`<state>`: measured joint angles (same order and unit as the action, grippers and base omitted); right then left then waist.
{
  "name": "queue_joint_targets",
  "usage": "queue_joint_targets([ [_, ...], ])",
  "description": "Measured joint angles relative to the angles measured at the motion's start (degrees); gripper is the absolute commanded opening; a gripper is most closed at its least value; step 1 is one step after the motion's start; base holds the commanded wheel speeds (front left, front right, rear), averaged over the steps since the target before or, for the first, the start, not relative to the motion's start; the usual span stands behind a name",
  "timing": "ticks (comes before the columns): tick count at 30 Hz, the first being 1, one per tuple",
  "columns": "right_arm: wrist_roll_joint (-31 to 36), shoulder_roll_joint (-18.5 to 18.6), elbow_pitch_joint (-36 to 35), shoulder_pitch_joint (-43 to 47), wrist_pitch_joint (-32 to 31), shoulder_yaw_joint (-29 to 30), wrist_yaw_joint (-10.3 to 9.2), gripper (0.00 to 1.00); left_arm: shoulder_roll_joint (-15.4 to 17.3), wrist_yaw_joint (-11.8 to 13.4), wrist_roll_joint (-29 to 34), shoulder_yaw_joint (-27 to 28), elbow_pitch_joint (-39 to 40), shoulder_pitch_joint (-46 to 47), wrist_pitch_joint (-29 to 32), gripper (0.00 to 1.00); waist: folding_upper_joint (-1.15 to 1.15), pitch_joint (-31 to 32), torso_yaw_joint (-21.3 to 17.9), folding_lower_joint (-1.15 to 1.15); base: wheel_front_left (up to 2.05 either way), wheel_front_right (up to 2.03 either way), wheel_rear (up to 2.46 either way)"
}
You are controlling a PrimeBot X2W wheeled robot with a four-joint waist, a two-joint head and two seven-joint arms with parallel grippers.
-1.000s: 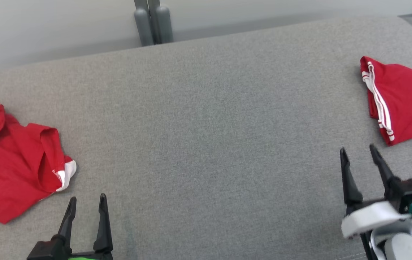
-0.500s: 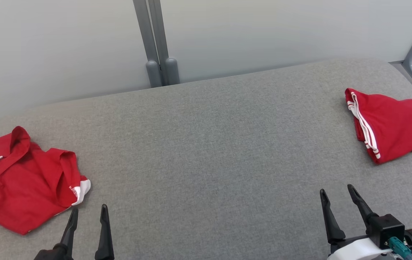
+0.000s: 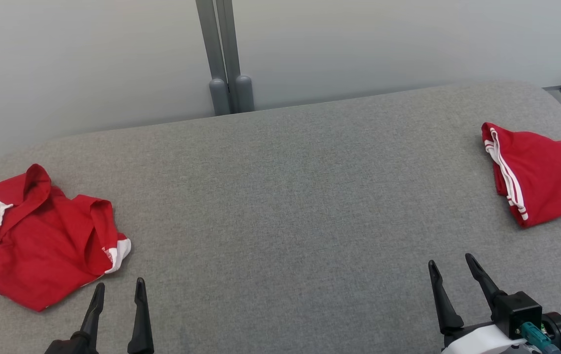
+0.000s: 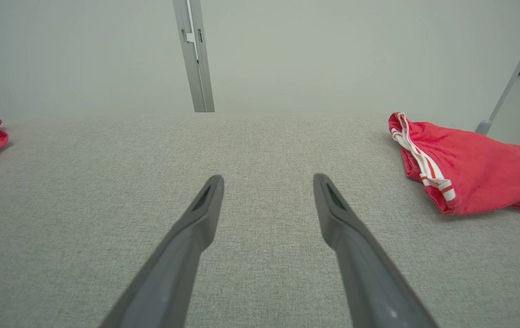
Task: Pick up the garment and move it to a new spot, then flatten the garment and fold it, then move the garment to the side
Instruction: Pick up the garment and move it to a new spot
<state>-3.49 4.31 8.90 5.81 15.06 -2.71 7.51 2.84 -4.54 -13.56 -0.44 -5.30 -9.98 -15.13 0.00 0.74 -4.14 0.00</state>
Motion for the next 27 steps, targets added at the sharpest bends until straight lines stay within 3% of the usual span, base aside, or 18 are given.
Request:
queue_joint_targets([
  [13,-0.46,-0.4,0.07,0.49,0.0,-0.01,0.0,1.0,0.0,-0.07,0.04,0.73,-0.09,0.01,0.0,1.0,0.0,0.21,2.88,0.0,0.0,0.0,0.0],
  [27,-1.04,-0.83,0.26,-0.07,0.0,-3.38,0.0,1.0,0.0,-0.15,0.14,4.17,0.45,-2.03,0.0,1.0,0.0,0.65,14.14,0.0,0.0,0.0,0.0],
])
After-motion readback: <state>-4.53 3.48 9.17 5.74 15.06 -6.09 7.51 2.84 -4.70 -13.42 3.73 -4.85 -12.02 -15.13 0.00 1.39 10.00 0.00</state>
